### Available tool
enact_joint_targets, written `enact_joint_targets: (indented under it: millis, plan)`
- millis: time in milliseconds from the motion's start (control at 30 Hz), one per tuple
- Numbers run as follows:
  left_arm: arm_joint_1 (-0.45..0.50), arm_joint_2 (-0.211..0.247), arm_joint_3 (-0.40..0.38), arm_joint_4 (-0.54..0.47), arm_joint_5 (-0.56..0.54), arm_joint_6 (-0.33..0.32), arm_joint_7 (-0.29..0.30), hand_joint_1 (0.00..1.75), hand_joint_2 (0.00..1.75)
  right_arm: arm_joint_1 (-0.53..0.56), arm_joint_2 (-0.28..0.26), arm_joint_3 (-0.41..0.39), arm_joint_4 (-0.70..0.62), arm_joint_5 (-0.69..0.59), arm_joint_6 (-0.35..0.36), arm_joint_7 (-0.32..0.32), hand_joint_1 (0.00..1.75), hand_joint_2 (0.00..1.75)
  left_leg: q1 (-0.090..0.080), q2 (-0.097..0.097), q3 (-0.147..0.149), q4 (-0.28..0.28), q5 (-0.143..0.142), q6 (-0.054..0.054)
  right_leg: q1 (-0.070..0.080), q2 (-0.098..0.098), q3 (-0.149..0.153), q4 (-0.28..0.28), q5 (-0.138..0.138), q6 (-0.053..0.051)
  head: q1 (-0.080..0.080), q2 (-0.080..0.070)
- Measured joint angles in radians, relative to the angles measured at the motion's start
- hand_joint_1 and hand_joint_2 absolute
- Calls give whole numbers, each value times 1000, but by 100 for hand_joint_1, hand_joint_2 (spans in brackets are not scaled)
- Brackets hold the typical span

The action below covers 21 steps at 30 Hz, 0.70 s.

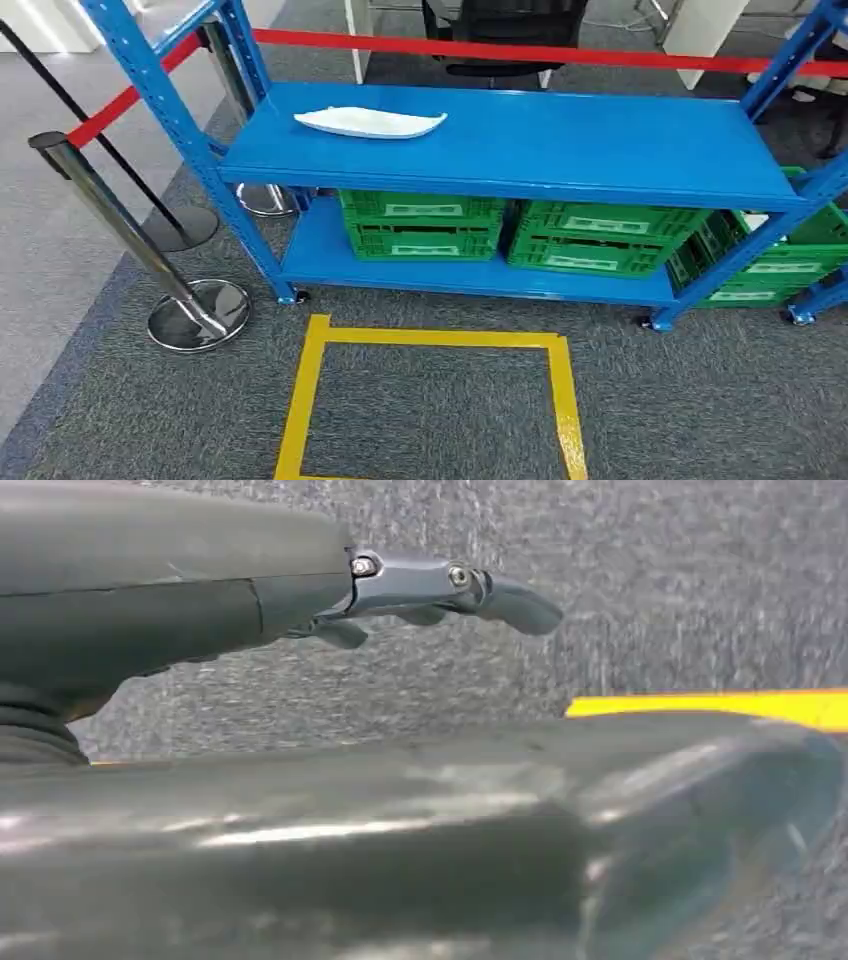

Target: Take the parts from the cabinet and place them on the table.

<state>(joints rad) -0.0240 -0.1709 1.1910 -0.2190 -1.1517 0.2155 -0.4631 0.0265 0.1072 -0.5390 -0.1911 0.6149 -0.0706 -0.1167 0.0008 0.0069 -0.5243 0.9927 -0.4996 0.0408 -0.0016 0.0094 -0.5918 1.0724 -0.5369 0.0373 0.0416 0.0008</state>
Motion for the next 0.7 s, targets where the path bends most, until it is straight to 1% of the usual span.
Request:
enact_joint_targets:
  millis: [33, 67, 100, 133, 167, 200, 233, 267, 300, 333, 400, 433, 467, 500, 533, 567, 600, 633, 667, 700]
  plan:
    - [0, 1, 0, 0, 0, -4, -3, 0, 0, -1, 0, 0, 0, 0, 0, 2, 0, 0, 0, 1, -1, 0, -1, 2, -3, 0, -38, 77, -37, 5, 0, 0]
    - [1, 1, 0, 0, -1, -9, -5, 0, 0, -1, 0, 0, 0, 1, 0, 3, 0, 0, 0, 4, 0, 0, -2, 4, -7, 0, -82, 165, -72, 12, 0, 0]
    - [2, 1, 0, 0, 0, -10, -6, 0, 0, 1, 0, 0, 0, 3, 0, 4, 0, 0, 0, 5, 0, 0, -4, 4, -9, -1, -115, 224, -88, 17, 0, 0]
    - [3, 1, 0, 0, -1, -11, -6, 0, 0, 3, 0, 0, 0, 4, 0, 5, 0, 0, 1, 5, 1, 1, -6, 3, -12, -2, -128, 242, -81, 21, 1, 0]
    - [4, 0, 0, 0, -1, -11, -6, 0, 0, 5, 0, 0, 0, 5, -2, 5, 0, 0, 2, 5, 6, 1, -10, 0, -14, -3, -116, 216, -53, 24, 0, 0]
    - [4, 0, 0, 0, -2, -11, -6, 0, 0, 5, -1, 0, 0, 6, -3, 5, 0, 0, 5, 4, 12, 1, -14, -4, -16, -5, -86, 152, -11, 25, 1, 0]
    - [4, 0, 0, 0, -2, -11, -6, 0, 0, 5, -3, 0, 0, 7, -5, 5, 0, 0, 8, 4, 23, 1, -20, -9, -18, -8, -36, 52, 40, 26, 0, 0]
    - [4, 0, 1, 0, -2, -11, -6, 0, 0, 5, -3, 0, 0, 8, -5, 4, 0, 0, 7, 5, 27, 1, -27, -17, -21, -16, 4, -31, 66, 28, 2, 0]
    - [4, 1, 1, 0, -3, -11, -6, 0, 0, 3, -3, 0, 1, 8, -5, 4, 0, 0, 1, 5, 29, 5, -33, -25, -13, -18, 17, -49, 41, 25, 2, 0]
    - [3, 1, 2, 0, -3, -10, -6, 0, 0, 1, -3, 0, 1, 8, -5, 4, 0, 0, 0, 5, 28, 7, -36, -31, -14, -14, 31, -51, 37, 3, 1, 0]
    - [2, 1, 3, 0, -3, -9, -6, 0, 0, 4, -3, 0, 1, 10, -6, 4, 0, 0, 2, 7, 33, 4, -38, -37, -10, -13, 28, -50, 31, -9, -7, 0]
    - [0, 1, 3, 0, -3, -9, -6, 0, 0, 6, -3, 0, 0, 12, -8, 5, 0, 0, 4, 7, 38, 5, -45, -43, -12, -11, 34, -53, 28, -16, -5, 0]
    - [0, 1, 3, 0, -6, -8, -5, 0, 0, 9, -3, 0, 0, 16, -9, 4, 0, 0, 7, 5, 39, 18, -55, -48, -15, -12, 43, -56, 26, -22, -6, 0]
    - [0, 1, 4, 0, -7, -7, -5, 0, 0, 8, -3, 0, 0, 16, -11, 4, 0, 0, 7, 4, 17, 69, -74, -52, -15, -13, 51, -56, 19, -32, -15, 0]
    - [0, 1, 5, 0, -7, -7, -5, 0, 0, 6, -3, 0, 0, 18, -11, 4, 0, 0, 7, 3, -26, 146, -104, -55, -15, -13, 57, -56, 14, -37, -13, 0]
    - [2, 1, 5, 0, -8, -7, -5, 0, 0, 6, -3, 0, 0, 18, -10, 4, 0, 0, 7, 3, -77, 234, -133, -58, -14, -12, 63, -56, 7, -40, -15, 0]
    - [3, 1, 5, 0, -10, -7, -5, 0, 0, 6, -3, 0, 0, 19, -11, 4, 0, 0, 7, 3, -129, 312, -149, -58, -13, -10, 71, -56, 0, -41, -15, 0]
    - [6, 0, 6, 0, -10, -7, -2, 0, 0, 7, -3, 0, 0, 20, -11, 5, 0, 0, 7, 3, -165, 350, -140, -57, -12, -7, 82, -56, -9, -40, -15, 0]
    - [8, 0, 6, 0, -10, -6, -2, 0, 0, 8, -3, 0, 0, 21, -11, 5, 0, 0, 6, 3, -172, 334, -102, -53, -11, -3, 96, -56, -19, -39, -16, 0]
    - [9, 0, 6, 0, -10, -6, -2, 0, 0, 10, -3, 0, 0, 21, -12, 6, 0, 0, 5, 3, -164, 285, -51, -47, -10, 0, 110, -56, -29, -38, -15, 0]
